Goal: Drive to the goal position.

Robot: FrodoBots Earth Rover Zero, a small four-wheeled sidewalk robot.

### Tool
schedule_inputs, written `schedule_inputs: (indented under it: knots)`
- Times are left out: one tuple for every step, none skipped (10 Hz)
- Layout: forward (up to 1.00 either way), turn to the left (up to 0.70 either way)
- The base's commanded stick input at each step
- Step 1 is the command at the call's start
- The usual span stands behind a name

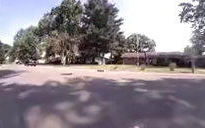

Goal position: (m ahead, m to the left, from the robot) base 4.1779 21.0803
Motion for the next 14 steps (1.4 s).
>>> schedule_inputs:
  knots:
    - [0.69,-0.28]
    - [0.69,-0.01]
    - [0.69,0.03]
    - [0.69,0.03]
    - [0.69,0.03]
    - [0.69,0.03]
    - [0.69,0.03]
    - [0.69,0.03]
    - [0.69,0.03]
    - [0.69,0.03]
    - [0.69,0.03]
    - [0.69,0.03]
    - [0.69,0.03]
    - [0.69,0.03]
